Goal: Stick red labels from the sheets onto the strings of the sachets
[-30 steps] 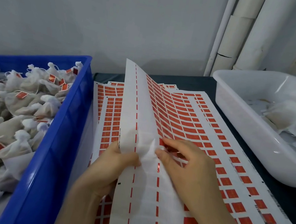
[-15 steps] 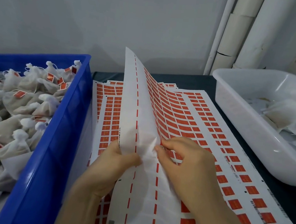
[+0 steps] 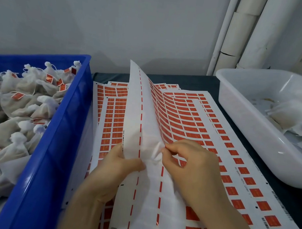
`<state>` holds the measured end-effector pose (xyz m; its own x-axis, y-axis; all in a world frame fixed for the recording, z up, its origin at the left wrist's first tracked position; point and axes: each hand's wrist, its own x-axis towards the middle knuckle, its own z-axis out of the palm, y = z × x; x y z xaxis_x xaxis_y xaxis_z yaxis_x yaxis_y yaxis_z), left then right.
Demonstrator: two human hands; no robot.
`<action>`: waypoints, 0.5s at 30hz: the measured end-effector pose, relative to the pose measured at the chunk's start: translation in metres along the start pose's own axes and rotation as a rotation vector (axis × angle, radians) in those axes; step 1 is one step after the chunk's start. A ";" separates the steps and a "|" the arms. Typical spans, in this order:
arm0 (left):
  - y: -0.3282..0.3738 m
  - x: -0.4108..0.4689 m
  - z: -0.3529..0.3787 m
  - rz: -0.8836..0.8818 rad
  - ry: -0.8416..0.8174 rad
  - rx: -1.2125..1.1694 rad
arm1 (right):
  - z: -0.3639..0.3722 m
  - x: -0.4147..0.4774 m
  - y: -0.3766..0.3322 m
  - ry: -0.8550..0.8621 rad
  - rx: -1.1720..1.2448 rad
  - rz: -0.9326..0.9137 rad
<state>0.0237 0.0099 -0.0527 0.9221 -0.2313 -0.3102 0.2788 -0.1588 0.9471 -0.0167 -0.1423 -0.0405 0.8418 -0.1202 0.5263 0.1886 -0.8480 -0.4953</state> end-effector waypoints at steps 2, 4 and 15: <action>0.000 0.000 0.000 0.003 0.003 -0.015 | -0.001 0.000 -0.001 0.008 0.012 -0.018; -0.001 0.001 -0.001 0.018 0.003 -0.020 | -0.003 -0.001 -0.002 0.012 0.023 -0.037; -0.006 0.006 0.000 0.061 0.018 -0.026 | -0.007 0.002 -0.001 -0.109 0.124 0.029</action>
<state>0.0270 0.0093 -0.0601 0.9421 -0.2228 -0.2507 0.2286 -0.1203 0.9661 -0.0189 -0.1453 -0.0347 0.8962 -0.0811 0.4361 0.2190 -0.7741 -0.5940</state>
